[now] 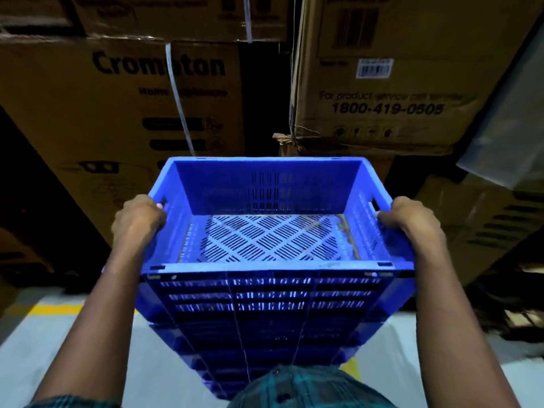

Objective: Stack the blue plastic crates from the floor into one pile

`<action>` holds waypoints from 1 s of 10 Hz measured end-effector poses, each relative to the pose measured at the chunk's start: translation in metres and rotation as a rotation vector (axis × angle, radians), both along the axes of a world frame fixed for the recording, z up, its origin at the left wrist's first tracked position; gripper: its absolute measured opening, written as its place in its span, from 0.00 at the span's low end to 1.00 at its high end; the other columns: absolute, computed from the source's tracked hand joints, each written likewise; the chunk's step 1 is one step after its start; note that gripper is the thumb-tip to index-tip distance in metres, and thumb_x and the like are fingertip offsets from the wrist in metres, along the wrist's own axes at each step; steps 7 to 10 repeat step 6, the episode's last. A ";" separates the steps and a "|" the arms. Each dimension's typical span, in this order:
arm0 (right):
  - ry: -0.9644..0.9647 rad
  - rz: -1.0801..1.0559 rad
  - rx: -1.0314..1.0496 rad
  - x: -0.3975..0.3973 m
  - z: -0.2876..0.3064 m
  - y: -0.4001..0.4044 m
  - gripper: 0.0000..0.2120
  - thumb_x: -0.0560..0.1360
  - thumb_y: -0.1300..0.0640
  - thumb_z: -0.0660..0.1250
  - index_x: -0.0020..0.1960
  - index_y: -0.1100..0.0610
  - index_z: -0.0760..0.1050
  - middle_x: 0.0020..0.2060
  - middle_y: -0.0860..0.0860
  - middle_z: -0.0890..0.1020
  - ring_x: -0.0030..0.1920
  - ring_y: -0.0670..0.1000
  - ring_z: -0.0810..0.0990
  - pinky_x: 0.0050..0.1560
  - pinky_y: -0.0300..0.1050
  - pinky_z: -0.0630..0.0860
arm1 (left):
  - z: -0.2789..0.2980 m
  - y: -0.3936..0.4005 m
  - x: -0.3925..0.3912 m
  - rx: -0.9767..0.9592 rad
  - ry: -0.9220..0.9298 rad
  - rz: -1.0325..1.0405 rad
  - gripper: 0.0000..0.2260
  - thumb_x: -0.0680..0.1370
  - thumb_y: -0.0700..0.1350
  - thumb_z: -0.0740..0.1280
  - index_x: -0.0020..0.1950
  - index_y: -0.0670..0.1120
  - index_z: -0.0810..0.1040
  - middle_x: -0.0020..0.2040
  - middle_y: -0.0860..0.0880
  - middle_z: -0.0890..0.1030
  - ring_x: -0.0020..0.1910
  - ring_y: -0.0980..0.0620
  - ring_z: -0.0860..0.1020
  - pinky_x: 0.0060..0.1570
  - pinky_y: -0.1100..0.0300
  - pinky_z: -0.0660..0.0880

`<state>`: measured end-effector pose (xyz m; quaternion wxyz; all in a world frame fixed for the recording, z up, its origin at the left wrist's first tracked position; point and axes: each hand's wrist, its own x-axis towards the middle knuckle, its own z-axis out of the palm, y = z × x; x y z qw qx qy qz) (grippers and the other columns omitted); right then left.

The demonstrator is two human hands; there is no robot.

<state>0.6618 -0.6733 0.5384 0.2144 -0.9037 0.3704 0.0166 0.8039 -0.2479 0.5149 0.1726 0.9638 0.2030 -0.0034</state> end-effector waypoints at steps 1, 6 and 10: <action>0.045 -0.046 -0.074 0.002 -0.002 0.005 0.21 0.77 0.49 0.66 0.64 0.62 0.74 0.63 0.63 0.77 0.62 0.65 0.77 0.60 0.55 0.75 | 0.001 -0.001 -0.011 0.023 -0.052 0.003 0.19 0.80 0.52 0.63 0.62 0.39 0.76 0.62 0.35 0.78 0.61 0.34 0.77 0.56 0.47 0.73; -0.551 -0.027 -0.190 -0.035 0.013 0.048 0.15 0.76 0.47 0.63 0.61 0.50 0.71 0.55 0.61 0.81 0.55 0.65 0.80 0.52 0.53 0.75 | 0.021 -0.024 -0.091 0.173 -0.633 -0.391 0.34 0.78 0.62 0.61 0.75 0.41 0.61 0.63 0.36 0.72 0.58 0.34 0.73 0.52 0.40 0.72; -0.551 -0.027 -0.190 -0.035 0.013 0.048 0.15 0.76 0.47 0.63 0.61 0.50 0.71 0.55 0.61 0.81 0.55 0.65 0.80 0.52 0.53 0.75 | 0.021 -0.024 -0.091 0.173 -0.633 -0.391 0.34 0.78 0.62 0.61 0.75 0.41 0.61 0.63 0.36 0.72 0.58 0.34 0.73 0.52 0.40 0.72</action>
